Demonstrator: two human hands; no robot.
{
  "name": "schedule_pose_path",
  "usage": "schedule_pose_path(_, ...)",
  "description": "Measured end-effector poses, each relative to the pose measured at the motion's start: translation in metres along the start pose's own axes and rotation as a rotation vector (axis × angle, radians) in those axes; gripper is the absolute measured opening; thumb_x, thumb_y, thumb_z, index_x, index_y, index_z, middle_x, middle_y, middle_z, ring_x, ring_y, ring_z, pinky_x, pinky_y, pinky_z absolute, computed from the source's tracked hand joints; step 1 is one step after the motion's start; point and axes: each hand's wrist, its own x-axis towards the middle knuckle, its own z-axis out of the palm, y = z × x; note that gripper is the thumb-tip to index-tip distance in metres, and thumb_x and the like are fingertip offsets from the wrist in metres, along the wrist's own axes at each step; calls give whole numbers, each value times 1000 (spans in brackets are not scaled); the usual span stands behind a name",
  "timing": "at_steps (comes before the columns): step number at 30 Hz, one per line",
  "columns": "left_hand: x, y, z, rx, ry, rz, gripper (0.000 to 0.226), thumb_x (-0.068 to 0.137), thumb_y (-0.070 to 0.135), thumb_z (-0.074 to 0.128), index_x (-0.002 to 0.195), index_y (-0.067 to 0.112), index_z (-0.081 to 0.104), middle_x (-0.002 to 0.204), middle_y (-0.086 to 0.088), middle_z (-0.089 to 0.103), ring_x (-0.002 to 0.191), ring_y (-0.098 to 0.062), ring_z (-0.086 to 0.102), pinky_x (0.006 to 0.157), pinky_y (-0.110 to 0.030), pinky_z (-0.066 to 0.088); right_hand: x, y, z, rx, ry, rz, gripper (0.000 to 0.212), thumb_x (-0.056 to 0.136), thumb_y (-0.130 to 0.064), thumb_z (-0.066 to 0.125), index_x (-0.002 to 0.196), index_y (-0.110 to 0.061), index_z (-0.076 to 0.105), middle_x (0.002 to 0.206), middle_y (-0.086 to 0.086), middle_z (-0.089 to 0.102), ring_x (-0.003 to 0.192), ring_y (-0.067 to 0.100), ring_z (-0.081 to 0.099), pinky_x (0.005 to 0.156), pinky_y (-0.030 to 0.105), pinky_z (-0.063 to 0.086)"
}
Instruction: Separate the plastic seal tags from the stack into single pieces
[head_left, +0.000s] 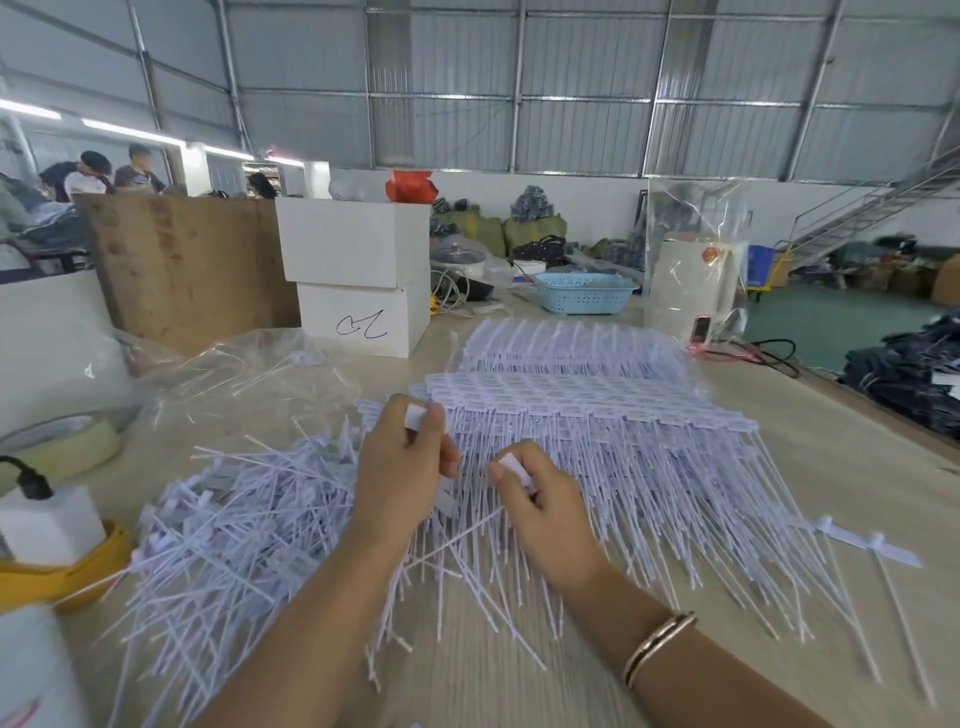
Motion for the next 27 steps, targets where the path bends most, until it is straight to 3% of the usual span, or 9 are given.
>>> schedule_pose_path(4, -5, -1, 8, 175, -259, 39, 14, 99, 24, 40, 89, 29, 49, 68, 4, 62, 58, -10, 60, 63, -36, 51, 3, -1, -4, 308, -7, 118, 10, 86, -20, 49, 96, -18, 51, 69, -15, 46, 60, 6, 40, 59, 17, 36)
schedule_pose_path(7, -12, -4, 12, 115, -499, -11, 1, 97, 31, 48, 97, 31, 49, 83, 4, 64, 65, -8, 65, 60, -28, 51, 5, -2, -5, 423, 22, 142, 16, 89, -8, 50, 103, -15, 47, 82, -3, 53, 67, 4, 52, 64, 20, 44)
schedule_pose_path(9, -13, -5, 13, 73, -569, -7, 12, 95, 25, 53, 103, 32, 49, 85, 4, 64, 61, -9, 67, 53, -21, 48, 6, -2, -5, 422, 43, 147, 18, 96, 1, 45, 106, -14, 46, 89, -1, 57, 68, 6, 58, 62, 20, 48)
schedule_pose_path(12, -10, -1, 11, 139, -405, 31, 23, 95, 16, 54, 113, 29, 50, 85, 1, 65, 55, -8, 64, 50, -20, 46, 7, 0, -8, 333, 61, 161, 22, 97, -5, 46, 111, -21, 50, 98, -9, 56, 67, 4, 52, 65, 15, 45)
schedule_pose_path(15, 0, 5, -6, 299, -18, 97, 30, 91, 16, 58, 117, 26, 49, 75, 7, 61, 60, -8, 60, 50, -22, 41, 8, 4, -9, 281, 75, 214, 23, 97, -12, 48, 113, -28, 51, 103, -14, 53, 65, 5, 50, 67, 14, 44)
schedule_pose_path(18, 8, 1, -37, 620, 225, 101, 38, 91, 18, 55, 126, 22, 42, 70, 4, 59, 61, -16, 58, 55, -29, 43, 8, 6, -9, 242, 71, 253, 20, 97, -14, 48, 108, -29, 55, 80, 1, 53, 62, 13, 48, 60, 12, 42)
schedule_pose_path(20, 10, -4, -50, 867, 203, -33, 45, 92, 22, 52, 134, 18, 37, 94, -7, 64, 90, -30, 61, 80, -42, 43, 8, 6, -10, 223, 57, 259, 22, 97, -11, 48, 106, -30, 55, 69, 11, 44, 61, 17, 42, 55, 12, 38)
schedule_pose_path(22, 9, -7, -52, 1088, 93, -177, 57, 93, 34, 49, 143, 18, 29, 126, -13, 50, 117, -32, 47, 96, -45, 35, 7, 6, -10, 204, 47, 254, 25, 97, -9, 48, 104, -31, 54, 67, 12, 41, 59, 17, 40, 51, 12, 36)
schedule_pose_path(27, 9, -7, -43, 1182, 105, -121, 61, 90, 49, 49, 146, 35, 28, 115, -9, 32, 107, -28, 34, 89, -37, 30, 13, 9, -12, 146, 125, 214, 27, 96, -6, 48, 91, -29, 61, 66, 6, 50, 48, 8, 38, 46, 14, 34)
